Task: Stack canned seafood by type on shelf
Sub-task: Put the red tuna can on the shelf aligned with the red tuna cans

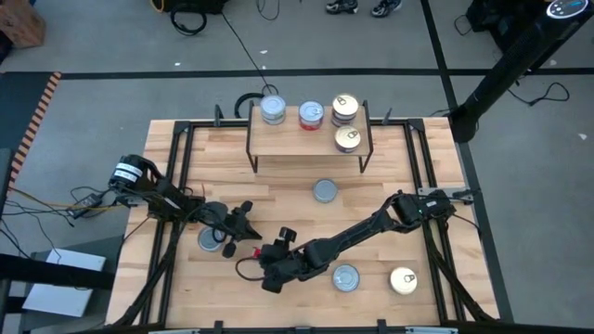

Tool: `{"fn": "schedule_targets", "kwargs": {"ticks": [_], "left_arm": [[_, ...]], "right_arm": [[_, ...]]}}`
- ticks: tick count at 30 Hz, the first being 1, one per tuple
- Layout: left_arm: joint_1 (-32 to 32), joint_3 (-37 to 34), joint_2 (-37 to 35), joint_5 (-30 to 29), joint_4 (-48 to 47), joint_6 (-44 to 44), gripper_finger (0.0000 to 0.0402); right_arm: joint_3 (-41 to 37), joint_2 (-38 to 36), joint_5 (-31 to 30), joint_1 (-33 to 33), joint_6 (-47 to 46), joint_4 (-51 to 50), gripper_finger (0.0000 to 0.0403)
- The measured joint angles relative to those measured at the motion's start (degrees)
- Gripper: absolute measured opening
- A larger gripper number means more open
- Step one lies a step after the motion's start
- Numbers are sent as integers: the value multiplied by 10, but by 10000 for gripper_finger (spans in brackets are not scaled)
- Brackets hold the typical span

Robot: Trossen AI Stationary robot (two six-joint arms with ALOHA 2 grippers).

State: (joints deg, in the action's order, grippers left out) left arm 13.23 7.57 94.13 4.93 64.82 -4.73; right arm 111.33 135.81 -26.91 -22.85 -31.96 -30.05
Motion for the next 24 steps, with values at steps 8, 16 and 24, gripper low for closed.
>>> {"fn": "schedule_targets", "kwargs": {"ticks": [8, 16, 24], "left_arm": [[0, 0, 0, -18, 0, 0, 6], [0, 0, 0, -24, 0, -3, 6], [0, 0, 0, -24, 0, -7, 6]], "right_arm": [[7, -22, -28, -1, 36, -49, 147], [30, -96, -195, -6, 90, -225, 147], [30, -129, -391, 39, 312, -312, 147]]}}
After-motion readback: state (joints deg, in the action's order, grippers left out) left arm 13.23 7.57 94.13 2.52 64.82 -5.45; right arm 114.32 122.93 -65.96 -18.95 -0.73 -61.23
